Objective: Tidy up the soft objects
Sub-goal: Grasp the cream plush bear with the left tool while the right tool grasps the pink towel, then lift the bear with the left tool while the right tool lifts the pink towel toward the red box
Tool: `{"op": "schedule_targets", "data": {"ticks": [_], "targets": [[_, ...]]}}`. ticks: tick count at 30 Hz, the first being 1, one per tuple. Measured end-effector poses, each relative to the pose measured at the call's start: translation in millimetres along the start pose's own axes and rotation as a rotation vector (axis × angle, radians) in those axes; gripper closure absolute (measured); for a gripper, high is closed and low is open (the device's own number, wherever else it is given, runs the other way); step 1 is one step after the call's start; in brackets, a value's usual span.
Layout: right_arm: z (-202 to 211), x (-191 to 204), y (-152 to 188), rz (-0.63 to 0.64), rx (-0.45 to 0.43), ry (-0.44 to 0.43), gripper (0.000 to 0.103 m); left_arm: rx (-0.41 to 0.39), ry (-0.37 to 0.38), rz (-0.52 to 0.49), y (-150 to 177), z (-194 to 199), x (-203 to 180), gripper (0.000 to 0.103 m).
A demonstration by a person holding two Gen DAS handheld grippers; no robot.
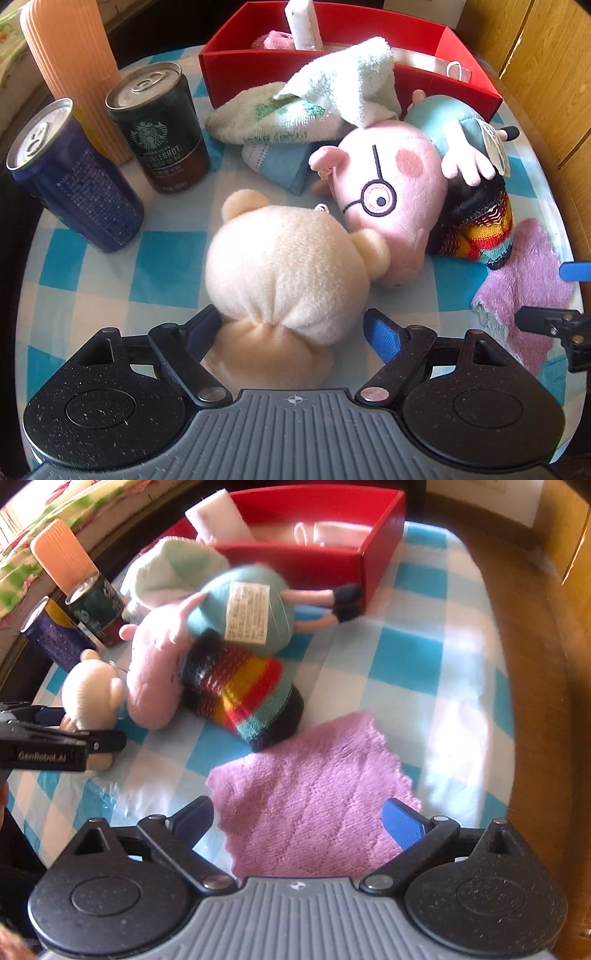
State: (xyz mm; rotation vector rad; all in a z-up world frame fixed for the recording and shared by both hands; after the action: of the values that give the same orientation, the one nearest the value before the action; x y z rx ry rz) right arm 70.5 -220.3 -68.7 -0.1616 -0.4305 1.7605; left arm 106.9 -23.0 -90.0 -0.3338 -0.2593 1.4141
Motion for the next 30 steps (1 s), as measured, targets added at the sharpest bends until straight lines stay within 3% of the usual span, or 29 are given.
{"op": "schedule_targets", "data": {"ticks": [11, 15, 18, 20, 23, 30], "targets": [[-18, 4, 9, 0.077, 0.019, 0.099, 0.021, 0.025, -0.018, -0.016, 5, -16, -2, 0.017], [-14, 2, 12, 0.076, 0.004, 0.099, 0.027, 0.023, -0.014, 0.014, 7, -12, 4, 0.027], [-5, 1, 15, 0.075, -0.01, 0.1, 0.044, 0.018, -0.005, 0.022, 8, -7, 7, 0.041], [0, 0, 17, 0.076, -0.017, 0.087, 0.066, 0.019, 0.005, 0.035, 11, -4, 9, 0.044], [5, -6, 19, 0.047, -0.025, 0.07, 0.08, 0.025, 0.032, 0.076, 15, 1, 12, 0.046], [17, -13, 24, -0.029, -0.044, -0.01, 0.097, 0.0, 0.098, 0.127, 26, 20, 15, 0.05]]}}
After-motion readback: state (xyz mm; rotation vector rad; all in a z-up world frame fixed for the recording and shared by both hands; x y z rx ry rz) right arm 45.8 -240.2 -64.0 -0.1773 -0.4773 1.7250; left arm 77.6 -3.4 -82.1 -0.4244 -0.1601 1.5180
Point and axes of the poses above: each gripper's, at about its wrist camera, not at the fingertips, and z roughly against the way its jaws point, x to its left, y to its underside, the point moved 6 cm from there along -z, roughly the way its jaws point, and after that the axes turned 5 degrees about z, right-handed, at the moved point
